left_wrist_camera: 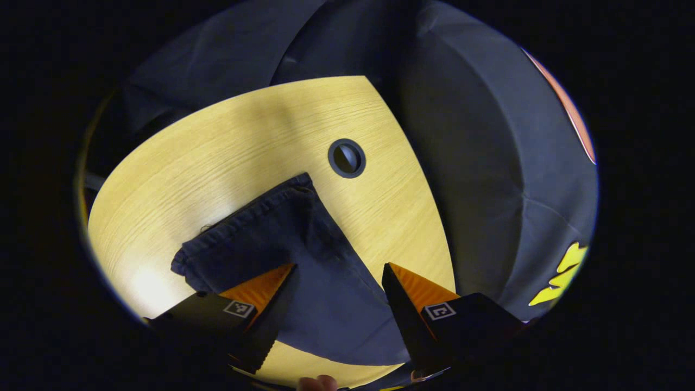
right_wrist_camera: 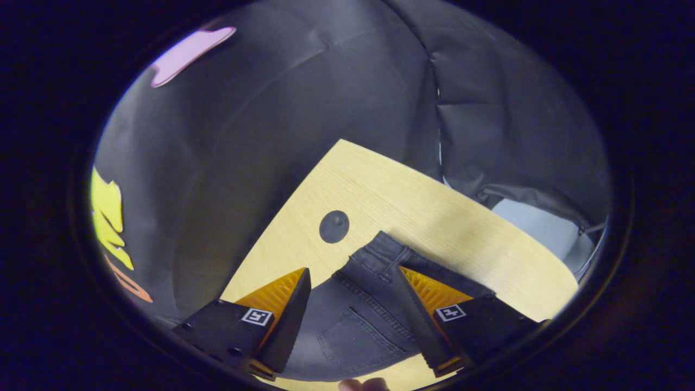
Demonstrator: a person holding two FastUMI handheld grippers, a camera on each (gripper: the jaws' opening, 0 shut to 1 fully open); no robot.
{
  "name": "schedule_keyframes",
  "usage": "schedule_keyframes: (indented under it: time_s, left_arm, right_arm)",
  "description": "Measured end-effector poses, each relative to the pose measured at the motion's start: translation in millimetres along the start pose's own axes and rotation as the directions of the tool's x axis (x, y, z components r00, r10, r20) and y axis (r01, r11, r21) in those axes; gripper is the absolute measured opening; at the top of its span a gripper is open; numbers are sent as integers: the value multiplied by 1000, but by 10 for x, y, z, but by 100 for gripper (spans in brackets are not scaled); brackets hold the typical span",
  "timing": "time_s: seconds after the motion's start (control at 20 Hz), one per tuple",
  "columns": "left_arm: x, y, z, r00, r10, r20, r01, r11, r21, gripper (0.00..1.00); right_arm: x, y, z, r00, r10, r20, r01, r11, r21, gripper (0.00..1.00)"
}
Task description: Grasp the waist and the cuffs of the jeans and fold them to make the two legs overlap; first hold the waist and fold one-third of the jeans toward the cuffs, then hold the cuffs and fold the remaining one-third in the same direction to finish folding.
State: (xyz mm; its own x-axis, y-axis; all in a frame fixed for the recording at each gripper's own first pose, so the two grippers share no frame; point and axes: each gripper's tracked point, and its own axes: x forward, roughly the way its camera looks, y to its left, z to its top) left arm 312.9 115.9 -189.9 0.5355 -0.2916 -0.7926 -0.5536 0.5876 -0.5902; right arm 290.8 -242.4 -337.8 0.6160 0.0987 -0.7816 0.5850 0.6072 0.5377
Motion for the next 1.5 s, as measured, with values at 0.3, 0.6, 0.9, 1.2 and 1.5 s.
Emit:
schedule_keyframes:
  time_s: [0.3,0.6,0.9,1.2,1.5]
  left_arm:
    - [-1248,-773,-389,958,-166,234,59,912,407,98]
    - [-2247,-1124,-1463,818,-410,403,3,704,710,98]
    - [-2442,-1091,-2300,731,-505,459,-132,555,821,99]
    - [-2440,-1230,-2687,735,-519,437,-130,525,841,99]
    - [-2459,-1239,-2661,725,-511,461,-154,532,833,99]
  right_arm:
    - [-1021,149,47,979,94,182,-26,938,-345,95]
    - [-2184,29,-423,918,206,339,24,824,-566,98]
    - [-2585,-57,-972,894,262,364,11,798,-602,94]
    - [-2459,-372,-983,906,229,356,-2,844,-537,98]
    - [-1874,-620,-762,923,177,342,23,861,-508,98]
